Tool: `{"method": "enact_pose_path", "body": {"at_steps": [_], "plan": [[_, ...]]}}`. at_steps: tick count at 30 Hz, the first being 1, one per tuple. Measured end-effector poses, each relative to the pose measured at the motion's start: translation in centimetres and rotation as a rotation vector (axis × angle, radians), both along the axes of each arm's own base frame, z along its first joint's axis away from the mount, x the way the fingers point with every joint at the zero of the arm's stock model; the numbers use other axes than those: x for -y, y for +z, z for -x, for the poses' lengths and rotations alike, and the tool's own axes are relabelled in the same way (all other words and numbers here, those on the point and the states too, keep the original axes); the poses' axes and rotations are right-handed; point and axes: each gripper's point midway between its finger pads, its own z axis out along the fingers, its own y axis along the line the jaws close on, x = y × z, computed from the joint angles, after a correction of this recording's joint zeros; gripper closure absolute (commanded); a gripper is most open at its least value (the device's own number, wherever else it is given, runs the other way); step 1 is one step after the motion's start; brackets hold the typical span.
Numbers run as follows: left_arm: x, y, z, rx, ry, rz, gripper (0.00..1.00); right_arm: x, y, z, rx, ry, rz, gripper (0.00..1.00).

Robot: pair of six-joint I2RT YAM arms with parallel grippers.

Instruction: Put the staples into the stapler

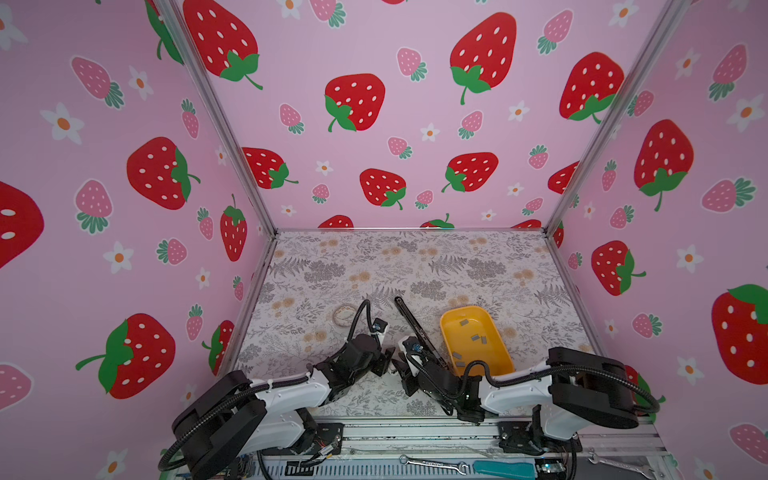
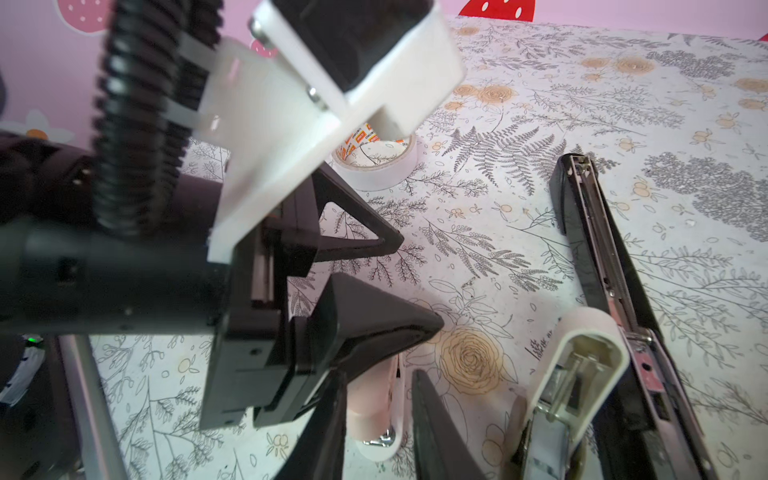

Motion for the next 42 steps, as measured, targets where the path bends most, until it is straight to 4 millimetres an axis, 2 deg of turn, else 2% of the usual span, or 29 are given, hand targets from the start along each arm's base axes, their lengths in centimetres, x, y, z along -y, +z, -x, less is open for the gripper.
{"method": "enact_pose_path", "body": {"at_steps": [11,18,31,42], "plan": [[-0.1,1.0,-0.3,0.045,0.007,0.019,0.38,-1.2,-3.0,-0.1,-0.016,0.002,0.064,0.83],[-0.2,1.3,-0.5,0.065,0.016,0.027,0.38,-1.5,-2.9,-0.1,-0.026,-0.007,0.041,0.83],[-1.2,0.4,0.0,0.094,0.025,0.015,0.38,-1.1,-3.2,-0.1,-0.037,-0.016,0.015,0.82],[-1.2,0.8,0.0,0.126,0.02,0.041,0.4,-1.3,-3.8,-0.1,-0.039,-0.017,0.01,0.81]]}}
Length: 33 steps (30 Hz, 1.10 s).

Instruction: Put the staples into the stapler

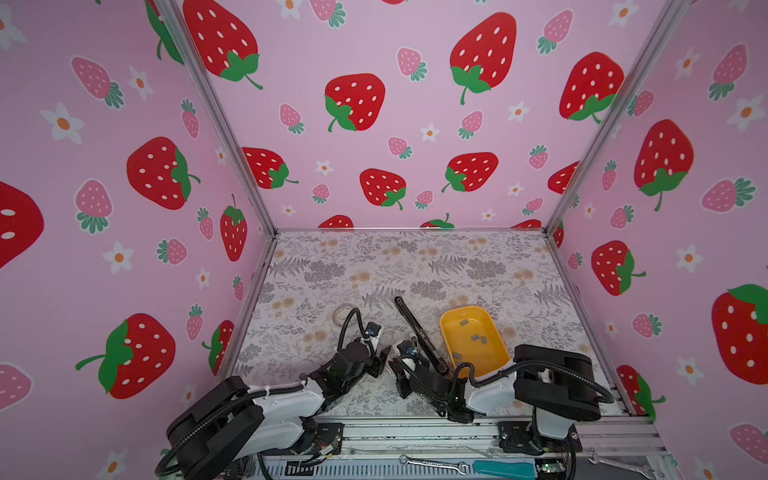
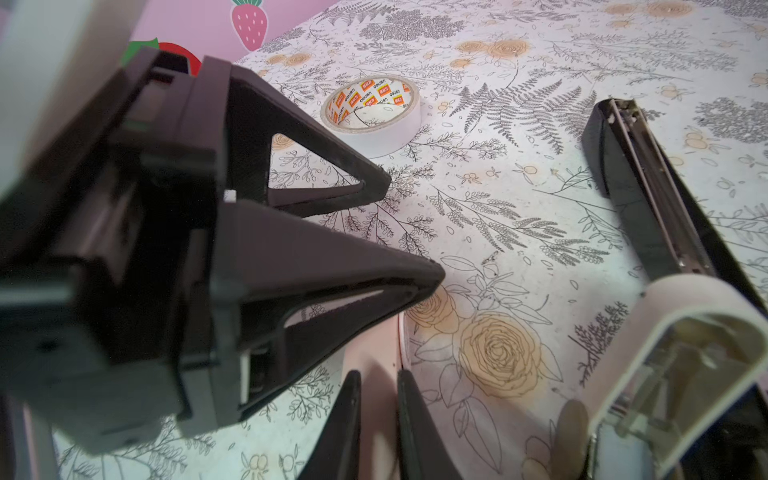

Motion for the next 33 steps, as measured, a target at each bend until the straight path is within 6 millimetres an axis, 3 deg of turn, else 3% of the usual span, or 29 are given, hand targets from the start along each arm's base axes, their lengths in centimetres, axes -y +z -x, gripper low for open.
{"method": "enact_pose_path", "body": {"at_steps": [15,33], "plan": [[-0.1,-1.2,0.3,-0.014,0.0,-0.003,0.43,0.0,-0.1,0.0,-0.005,-0.008,-0.017,0.8],[-0.3,-1.7,-0.9,0.021,0.066,-0.002,0.45,-0.9,-1.2,-0.6,-0.002,-0.041,-0.062,0.8]]}}
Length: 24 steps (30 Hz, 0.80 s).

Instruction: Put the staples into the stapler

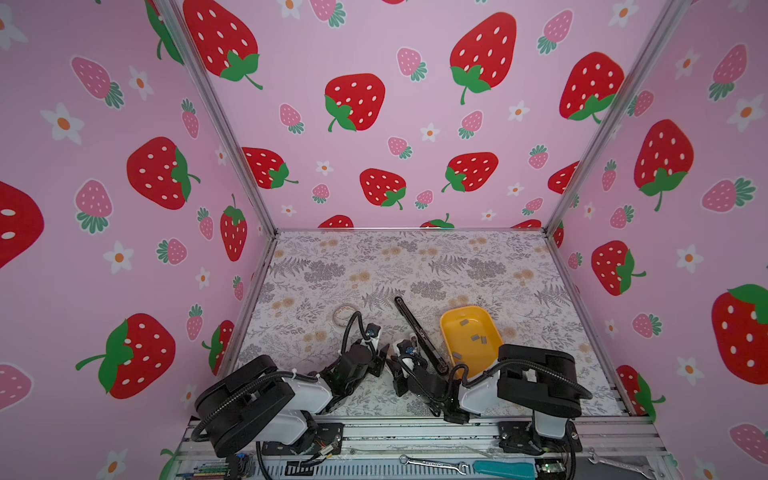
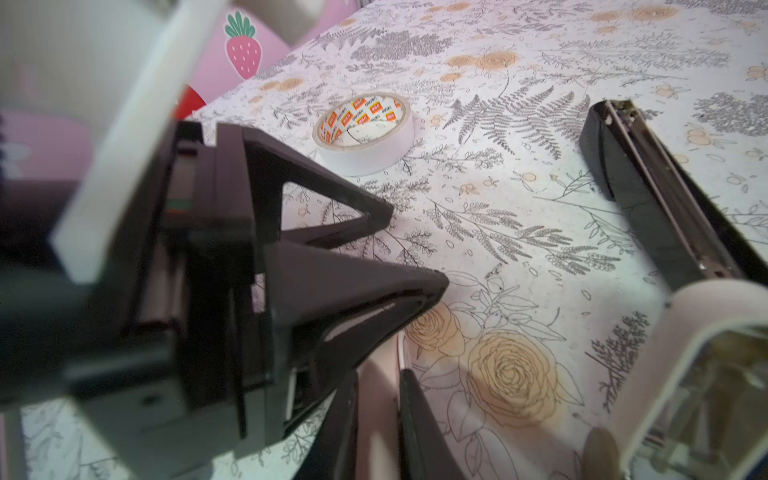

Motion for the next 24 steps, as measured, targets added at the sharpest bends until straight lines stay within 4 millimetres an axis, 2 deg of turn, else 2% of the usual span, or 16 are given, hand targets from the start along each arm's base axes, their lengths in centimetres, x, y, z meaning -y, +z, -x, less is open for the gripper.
{"method": "enact_pose_path", "body": {"at_steps": [6,10,14,15,17,18,20,24], "plan": [[-0.4,0.6,0.0,0.011,0.015,-0.001,0.44,-0.3,0.0,-0.1,-0.003,-0.011,-0.046,0.8],[-0.4,1.3,0.0,0.019,0.017,0.014,0.42,-0.3,0.4,-0.1,-0.001,-0.009,-0.047,0.73],[-1.2,2.2,0.1,0.018,0.058,0.029,0.35,0.2,0.6,0.1,0.003,0.001,-0.001,0.69],[-1.5,2.7,0.0,0.02,0.081,0.037,0.28,0.3,0.7,0.1,0.003,0.002,0.015,0.68],[-2.1,4.1,-0.3,0.025,0.13,0.057,0.13,0.5,1.0,0.1,0.007,0.003,0.045,0.66],[-2.6,5.2,-0.5,0.025,0.17,0.08,0.01,0.6,1.2,0.0,0.01,0.002,0.06,0.65],[-3.6,7.6,-0.8,0.035,0.256,0.136,0.01,0.8,1.9,-0.1,0.02,-0.001,0.084,0.61],[-6.6,13.8,-0.8,0.057,0.448,0.291,0.01,1.5,4.3,-0.3,0.044,-0.009,0.087,0.55]]}}
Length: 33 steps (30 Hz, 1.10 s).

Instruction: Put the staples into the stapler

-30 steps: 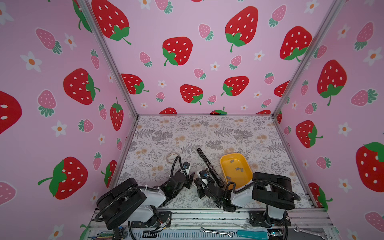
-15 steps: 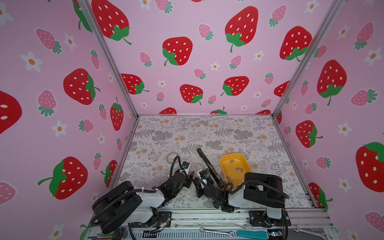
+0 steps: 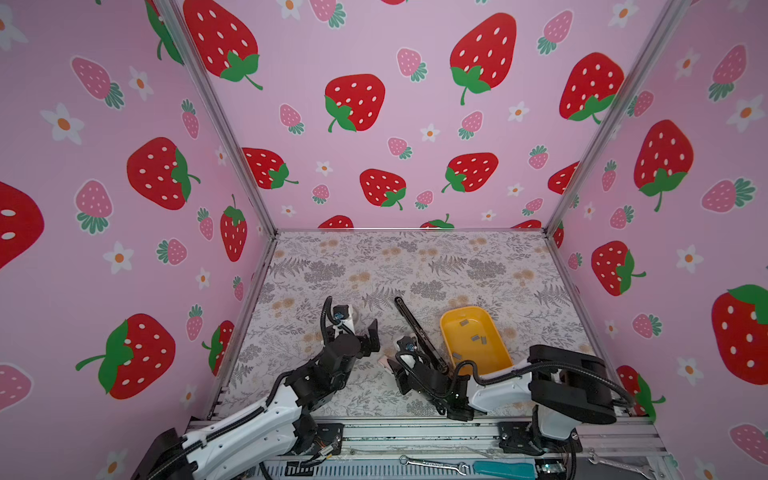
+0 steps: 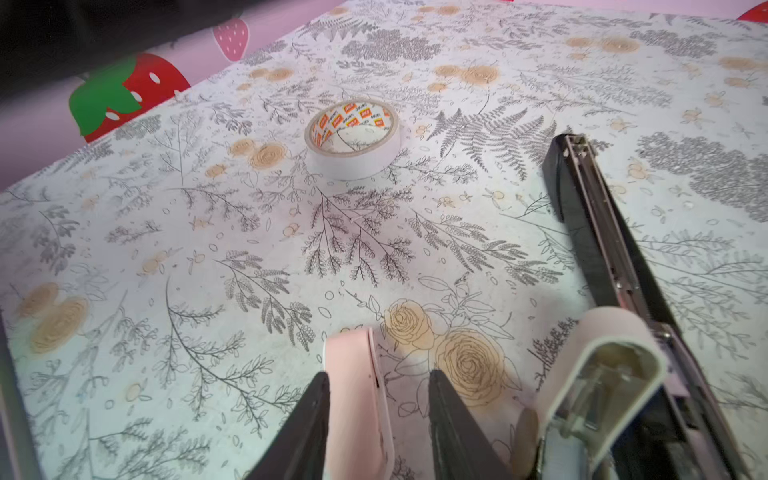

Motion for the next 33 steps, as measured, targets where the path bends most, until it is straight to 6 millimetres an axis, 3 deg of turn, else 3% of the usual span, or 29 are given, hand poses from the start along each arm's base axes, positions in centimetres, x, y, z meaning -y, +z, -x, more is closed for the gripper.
{"method": "enact_pose_path", "body": {"at_steps": [4,7,12,14,16,20,27,30,33], "plan": [[-2.0,6.3,1.1,0.051,0.077,0.181,0.01,0.8,3.0,-0.2,0.022,-0.016,-0.038,0.51],[-2.6,8.1,1.5,0.061,0.103,0.243,0.01,2.0,4.5,-0.4,0.034,-0.039,-0.05,0.49],[-1.9,5.0,0.9,-0.049,0.121,0.156,0.01,4.2,5.2,-1.2,0.052,-0.101,-0.005,0.49],[-1.2,3.9,0.4,-0.081,0.1,0.1,0.01,5.2,5.2,-1.6,0.051,-0.141,0.004,0.38],[0.0,3.2,-0.2,-0.09,0.054,0.033,0.01,6.3,4.7,-2.1,0.05,-0.193,0.023,0.33],[1.9,2.0,-1.9,-0.089,-0.017,-0.075,0.01,7.6,3.1,-2.3,0.047,-0.232,0.083,0.42],[3.2,-0.7,-5.3,-0.158,-0.121,-0.062,0.06,7.1,-0.7,-1.2,-0.018,-0.161,0.168,0.46],[4.6,-1.5,-5.5,-0.176,-0.2,-0.059,0.06,7.5,-1.8,-0.7,-0.048,-0.145,0.17,0.45],[5.7,-1.0,-5.3,-0.15,-0.263,-0.031,0.06,7.9,-2.6,-0.3,-0.073,-0.136,0.177,0.44]]}}
